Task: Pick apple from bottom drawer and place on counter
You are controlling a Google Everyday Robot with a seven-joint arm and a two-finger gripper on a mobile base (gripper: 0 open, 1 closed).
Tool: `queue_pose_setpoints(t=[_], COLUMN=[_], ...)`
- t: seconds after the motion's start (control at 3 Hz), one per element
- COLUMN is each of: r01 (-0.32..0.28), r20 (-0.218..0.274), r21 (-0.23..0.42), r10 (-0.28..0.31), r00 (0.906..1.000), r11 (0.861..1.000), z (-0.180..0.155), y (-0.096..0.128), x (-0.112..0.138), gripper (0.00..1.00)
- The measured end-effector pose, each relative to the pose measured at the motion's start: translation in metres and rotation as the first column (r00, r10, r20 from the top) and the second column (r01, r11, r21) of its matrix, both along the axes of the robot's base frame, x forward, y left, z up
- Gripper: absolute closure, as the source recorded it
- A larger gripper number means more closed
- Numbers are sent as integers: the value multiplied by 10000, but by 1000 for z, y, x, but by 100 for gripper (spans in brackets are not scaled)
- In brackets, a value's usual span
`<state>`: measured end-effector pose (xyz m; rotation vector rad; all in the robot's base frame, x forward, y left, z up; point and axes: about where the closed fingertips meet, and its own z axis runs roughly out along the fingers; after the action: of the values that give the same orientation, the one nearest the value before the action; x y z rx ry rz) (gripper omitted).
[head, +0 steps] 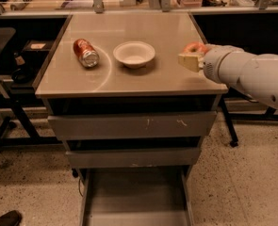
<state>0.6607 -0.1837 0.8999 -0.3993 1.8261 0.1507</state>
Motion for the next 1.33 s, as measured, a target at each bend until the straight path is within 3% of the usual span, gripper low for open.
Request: queue_pose_setpoints(t=[0.33, 0.67, 1.33], r01=[-293, -653, -1028], r20=[-709, -1401, -2219], r21=[195, 411, 619], r10=[306, 704, 1141], r00=[9970, 9876, 9684], r11=[9994, 9970, 9928], z=[-12, -25, -38], y=[6, 16, 24], x=[20, 36, 54], gripper=[100, 100, 100])
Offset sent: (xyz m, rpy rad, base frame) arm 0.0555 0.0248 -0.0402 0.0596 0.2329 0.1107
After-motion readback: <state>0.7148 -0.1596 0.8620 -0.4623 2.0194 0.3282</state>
